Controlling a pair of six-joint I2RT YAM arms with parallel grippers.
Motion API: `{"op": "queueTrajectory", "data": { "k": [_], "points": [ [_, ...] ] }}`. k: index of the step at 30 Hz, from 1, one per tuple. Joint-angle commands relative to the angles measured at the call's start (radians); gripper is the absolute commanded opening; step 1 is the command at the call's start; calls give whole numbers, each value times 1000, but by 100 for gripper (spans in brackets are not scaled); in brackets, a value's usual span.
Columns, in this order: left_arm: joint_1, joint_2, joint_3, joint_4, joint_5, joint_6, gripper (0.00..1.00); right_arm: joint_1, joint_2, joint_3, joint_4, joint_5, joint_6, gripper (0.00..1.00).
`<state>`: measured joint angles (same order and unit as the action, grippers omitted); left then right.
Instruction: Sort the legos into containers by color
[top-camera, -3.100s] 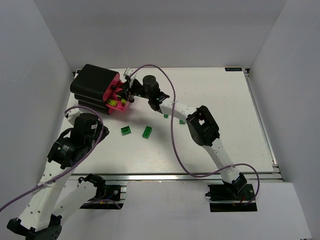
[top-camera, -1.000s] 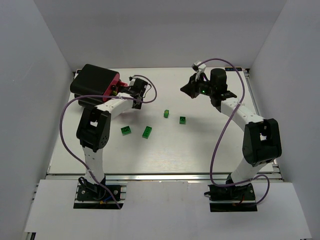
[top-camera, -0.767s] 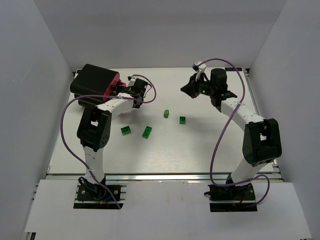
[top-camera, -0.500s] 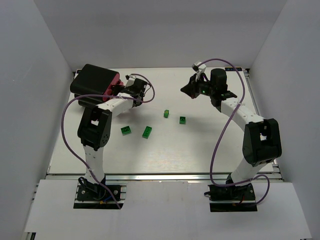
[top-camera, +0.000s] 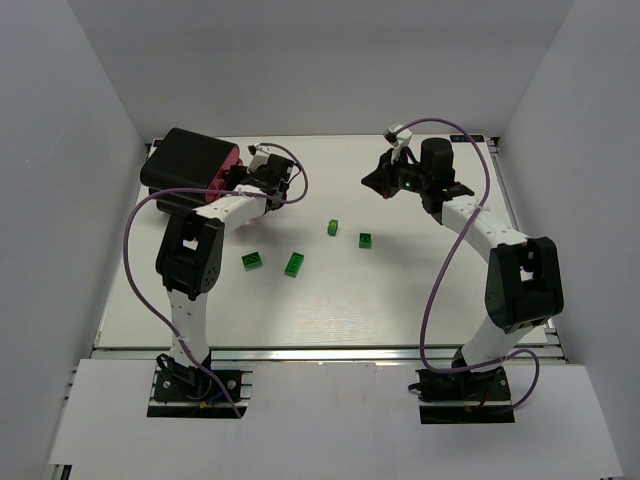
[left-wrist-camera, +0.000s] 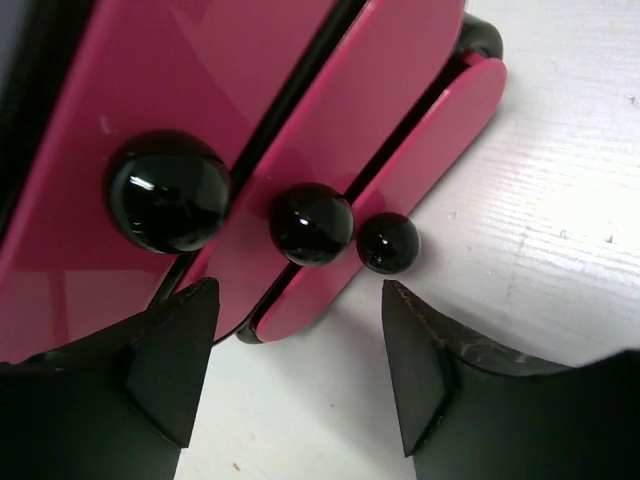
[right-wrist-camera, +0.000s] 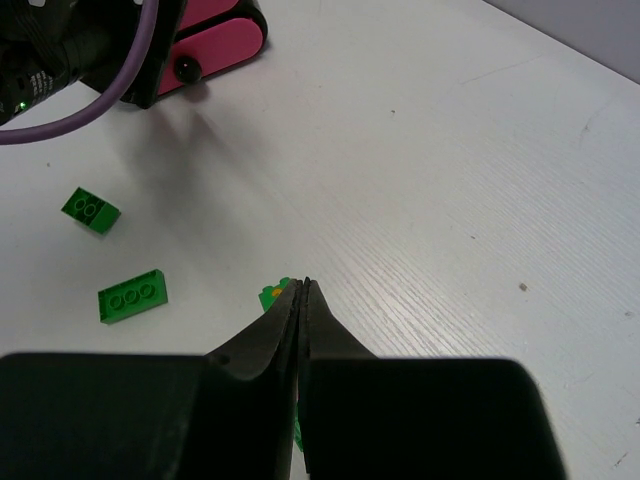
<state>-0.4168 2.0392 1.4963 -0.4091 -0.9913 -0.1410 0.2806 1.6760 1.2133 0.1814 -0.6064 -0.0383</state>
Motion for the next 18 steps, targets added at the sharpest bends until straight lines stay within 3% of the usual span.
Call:
{"op": "queueTrajectory", "data": {
  "k": [1,6,9,11,12,13,18],
  "points": [
    [-2,-27,42,16,-93,-23,70,-8,-33,-6,16,-19,-17,0],
    [-20,-48,70,-40,-35,-29,58,-9,-32,-9,13,-23,-25,0],
    [-30,-89,84,-82,68,-49,58,-6,-29,-9,13,-24,-26,0],
    [-30,-131,36,-56,159,-43,43,-6,-27,-8,16,-24,-23,0],
    [-30,-143,18,-47,172,-49,32,-6,-22,-6,16,-27,-22,0],
    [-30,-154,3,-48,180,-60,14,-6,-21,-6,16,-26,-20,0],
    [-30,-91,-4,-98,195,-126,2,-6,-10,6,18,-27,-17,0]
  ]
}}
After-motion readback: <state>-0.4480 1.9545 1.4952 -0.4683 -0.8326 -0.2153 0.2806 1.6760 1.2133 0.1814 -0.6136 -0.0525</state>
